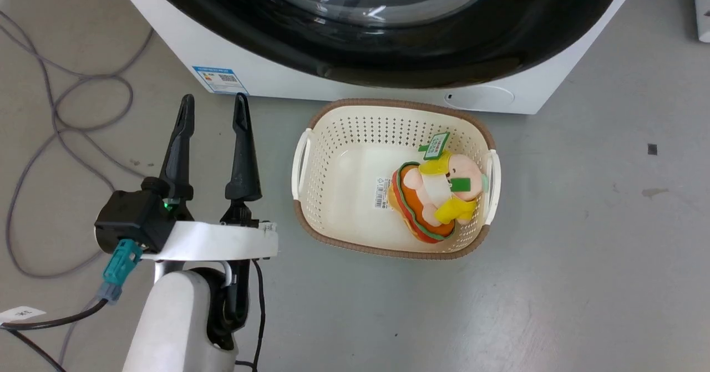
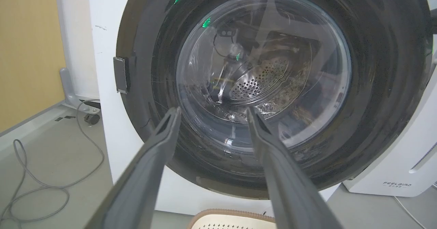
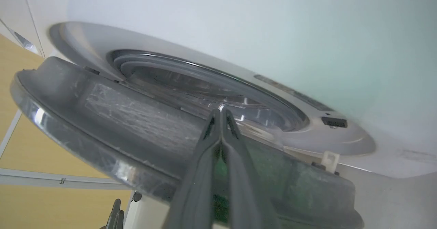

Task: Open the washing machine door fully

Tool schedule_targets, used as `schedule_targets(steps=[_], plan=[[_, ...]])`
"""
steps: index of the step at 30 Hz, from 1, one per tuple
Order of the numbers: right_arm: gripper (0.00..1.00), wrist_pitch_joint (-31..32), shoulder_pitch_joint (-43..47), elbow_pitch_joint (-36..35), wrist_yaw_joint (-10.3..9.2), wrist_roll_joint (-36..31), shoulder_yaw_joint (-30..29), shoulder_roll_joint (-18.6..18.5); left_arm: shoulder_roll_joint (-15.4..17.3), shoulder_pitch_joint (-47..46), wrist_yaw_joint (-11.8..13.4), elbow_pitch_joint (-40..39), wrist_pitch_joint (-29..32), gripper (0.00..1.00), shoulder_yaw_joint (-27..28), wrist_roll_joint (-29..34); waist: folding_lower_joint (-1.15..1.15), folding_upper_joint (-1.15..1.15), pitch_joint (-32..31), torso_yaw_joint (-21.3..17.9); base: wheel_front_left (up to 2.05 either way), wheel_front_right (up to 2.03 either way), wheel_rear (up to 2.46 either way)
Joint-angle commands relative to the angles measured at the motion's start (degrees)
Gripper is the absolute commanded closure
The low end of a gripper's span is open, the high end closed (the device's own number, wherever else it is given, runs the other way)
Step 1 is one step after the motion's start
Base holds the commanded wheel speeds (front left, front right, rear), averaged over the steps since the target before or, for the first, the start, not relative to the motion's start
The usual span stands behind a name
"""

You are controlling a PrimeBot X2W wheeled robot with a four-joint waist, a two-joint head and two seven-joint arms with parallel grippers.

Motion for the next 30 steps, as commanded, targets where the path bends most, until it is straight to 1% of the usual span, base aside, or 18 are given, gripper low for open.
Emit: schedule_targets(steps=[1, 16, 26, 30], plan=[[1.00, 0.9, 2.1, -0.9, -0.03, 0.5, 0.2, -0.2, 0.1, -0.2, 0.3, 0.1, -0.3, 0.00, 0.0, 0.0, 0.00, 0.00, -0.3, -0.1, 0.00, 0.00, 0.00], [1.00, 7.0, 9.9, -5.2, -0.03, 1.7, -0.1, -0.5, 0.1, 1.4, 0.0, 1.9, -0.3, 0.00, -0.3, 0.4, 0.00, 0.00, -2.6, -0.3, 0.00, 0.00, 0.00], [1.00, 12.2, 17.5, -9.1, -0.03, 3.7, -1.0, -0.3, 0.1, 4.1, -0.2, 3.9, -0.3, 0.00, -0.3, 1.5, 0.00, 0.00, -7.1, -0.8, 0.00, 0.00, 0.00], [1.00, 13.7, 21.1, -11.4, -0.03, 4.5, -1.4, 0.0, 0.1, 5.6, -0.8, 4.9, -0.3, 0.00, 0.0, 2.9, 0.00, 0.00, -8.9, -1.1, 0.00, 0.00, 0.00]])
